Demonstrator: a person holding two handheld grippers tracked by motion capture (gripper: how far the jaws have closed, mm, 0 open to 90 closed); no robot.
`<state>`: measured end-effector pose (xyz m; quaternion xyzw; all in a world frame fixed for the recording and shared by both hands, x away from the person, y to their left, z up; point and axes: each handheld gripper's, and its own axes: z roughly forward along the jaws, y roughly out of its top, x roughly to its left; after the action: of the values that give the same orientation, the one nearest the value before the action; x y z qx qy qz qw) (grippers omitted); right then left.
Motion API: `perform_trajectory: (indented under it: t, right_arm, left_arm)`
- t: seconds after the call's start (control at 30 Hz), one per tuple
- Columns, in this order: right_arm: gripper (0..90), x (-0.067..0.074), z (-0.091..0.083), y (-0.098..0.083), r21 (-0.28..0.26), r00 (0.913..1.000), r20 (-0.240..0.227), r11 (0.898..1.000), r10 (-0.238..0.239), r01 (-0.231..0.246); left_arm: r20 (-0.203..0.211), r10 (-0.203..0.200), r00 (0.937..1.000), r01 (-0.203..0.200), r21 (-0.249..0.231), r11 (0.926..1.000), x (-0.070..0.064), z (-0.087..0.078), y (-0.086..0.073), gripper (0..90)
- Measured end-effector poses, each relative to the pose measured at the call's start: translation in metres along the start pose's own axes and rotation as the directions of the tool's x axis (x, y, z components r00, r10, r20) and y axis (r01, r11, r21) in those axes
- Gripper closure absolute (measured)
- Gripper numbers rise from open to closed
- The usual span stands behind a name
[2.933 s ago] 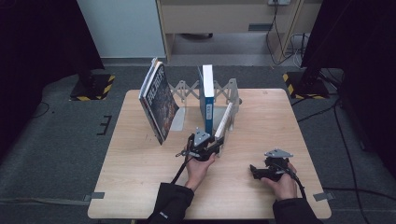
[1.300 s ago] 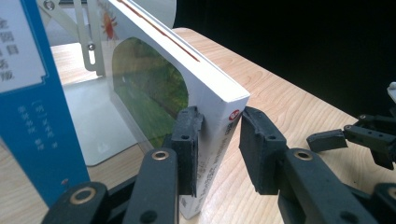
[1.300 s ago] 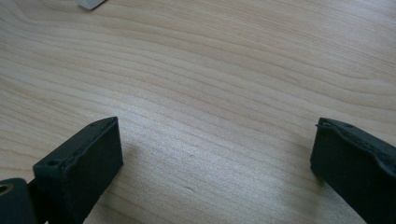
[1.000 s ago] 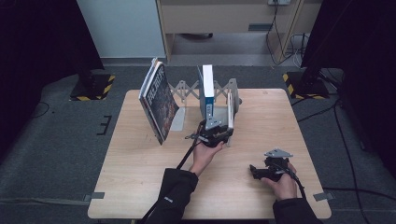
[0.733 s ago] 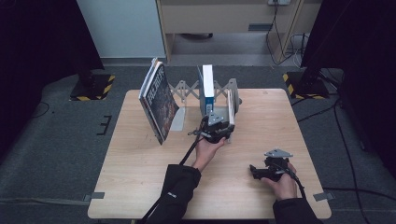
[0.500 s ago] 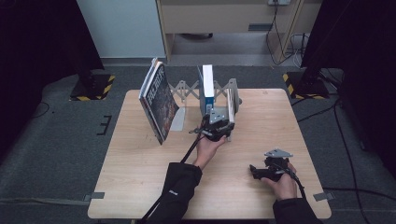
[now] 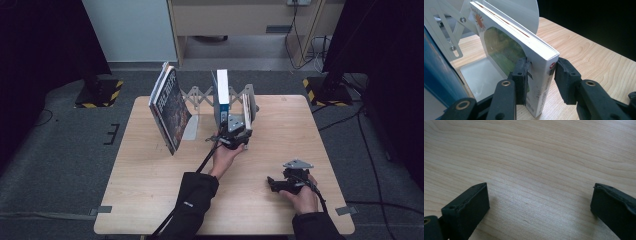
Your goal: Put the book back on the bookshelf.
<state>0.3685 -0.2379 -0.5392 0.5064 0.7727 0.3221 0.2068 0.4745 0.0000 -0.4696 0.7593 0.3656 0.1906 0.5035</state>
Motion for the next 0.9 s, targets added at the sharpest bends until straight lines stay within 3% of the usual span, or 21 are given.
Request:
perform_trajectory:
  t: [0.13,0.37,0.7,0.9]
  right_arm:
    - [2.2,0.0,0.0,0.0,0.001,1.0,-0.001,1.0,0.003,-0.003]
    - [2.2,0.0,0.0,0.0,-0.001,1.0,0.0,1.0,-0.001,0.001]
    - [2.2,0.0,0.0,0.0,0.0,1.0,0.0,1.0,0.0,0.0]
    - [2.2,0.0,0.0,0.0,-0.001,1.0,0.0,1.0,-0.003,0.003]
  left_arm:
    - [-0.003,-0.005,1.0,0.005,0.005,1.0,0.0,-0.002,0.001,62.2]
    - [0.004,0.038,0.9993,-0.038,-0.009,0.9992,-0.002,-0.02,0.003,55.4]
    - [0.075,0.053,0.9958,-0.052,-0.015,0.9985,-0.004,-0.07,-0.002,48.1]
    - [0.099,0.045,0.994,-0.049,0.033,0.9983,-0.001,-0.098,-0.013,41.8]
